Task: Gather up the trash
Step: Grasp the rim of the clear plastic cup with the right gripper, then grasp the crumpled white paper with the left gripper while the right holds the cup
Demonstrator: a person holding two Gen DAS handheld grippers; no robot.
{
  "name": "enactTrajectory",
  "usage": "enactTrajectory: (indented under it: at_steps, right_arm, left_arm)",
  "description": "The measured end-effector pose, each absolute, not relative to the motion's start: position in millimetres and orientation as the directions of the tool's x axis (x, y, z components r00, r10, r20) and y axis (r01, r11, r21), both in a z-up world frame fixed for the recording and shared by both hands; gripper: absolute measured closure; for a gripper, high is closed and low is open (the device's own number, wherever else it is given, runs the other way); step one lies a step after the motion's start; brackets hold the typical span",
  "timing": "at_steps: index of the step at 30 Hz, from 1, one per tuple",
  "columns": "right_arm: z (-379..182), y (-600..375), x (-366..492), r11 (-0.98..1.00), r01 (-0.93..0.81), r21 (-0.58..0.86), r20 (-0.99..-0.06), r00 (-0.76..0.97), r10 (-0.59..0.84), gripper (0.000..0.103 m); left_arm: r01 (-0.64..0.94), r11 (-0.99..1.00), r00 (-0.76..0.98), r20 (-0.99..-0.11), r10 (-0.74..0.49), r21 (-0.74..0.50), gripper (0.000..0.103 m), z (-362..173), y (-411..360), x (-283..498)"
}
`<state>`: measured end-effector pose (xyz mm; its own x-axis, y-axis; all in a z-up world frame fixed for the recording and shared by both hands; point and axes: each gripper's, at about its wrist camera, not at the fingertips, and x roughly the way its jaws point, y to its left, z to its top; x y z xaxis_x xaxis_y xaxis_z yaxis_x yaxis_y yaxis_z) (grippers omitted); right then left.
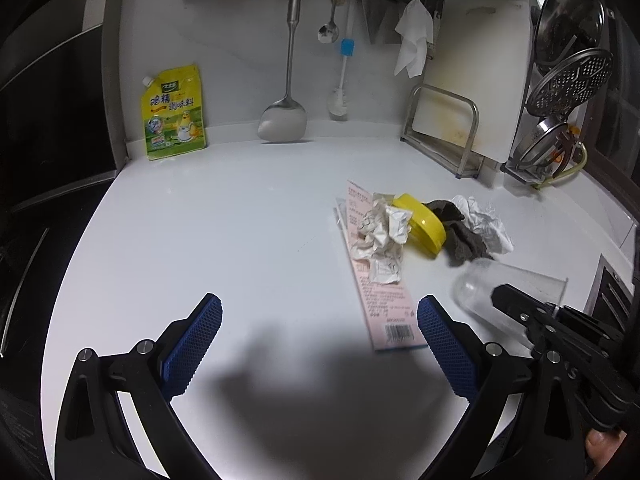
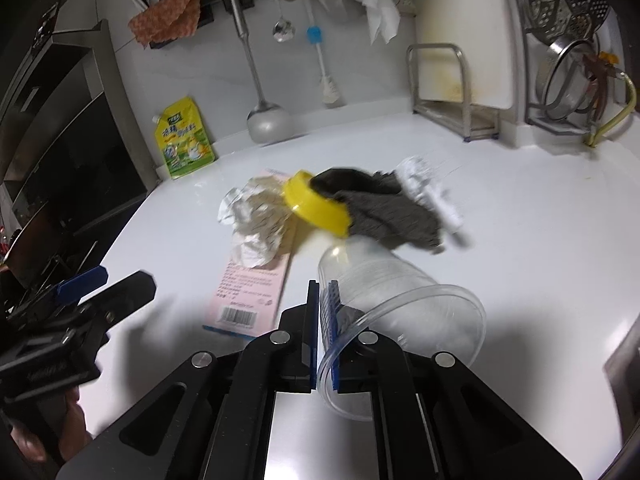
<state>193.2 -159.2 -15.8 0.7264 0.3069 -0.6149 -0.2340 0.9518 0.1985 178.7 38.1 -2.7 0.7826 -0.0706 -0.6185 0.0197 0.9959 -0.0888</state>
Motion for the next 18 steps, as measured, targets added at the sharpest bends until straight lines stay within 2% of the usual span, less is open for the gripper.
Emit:
enactTrajectory:
  at_steps: [7,18]
  right_arm:
    - [-6.5,-194.1,194.6,0.959,-0.191,0.207,-0.584,0.763,0.278,0.099]
    - [-16.8,-232.6,200.9,0.945,-0.176,0.277,-0.564,0.766,0.308,0.099]
  left_arm:
    - [0.024,0.997,0.780,-0.622,-0.068,-0.078,0.007,-2.3,16.7,209.4]
    - [-0.015,0.998,0.757,-0.652,-0.032,-0.067,0.007,-15.2,-2.3,255.2]
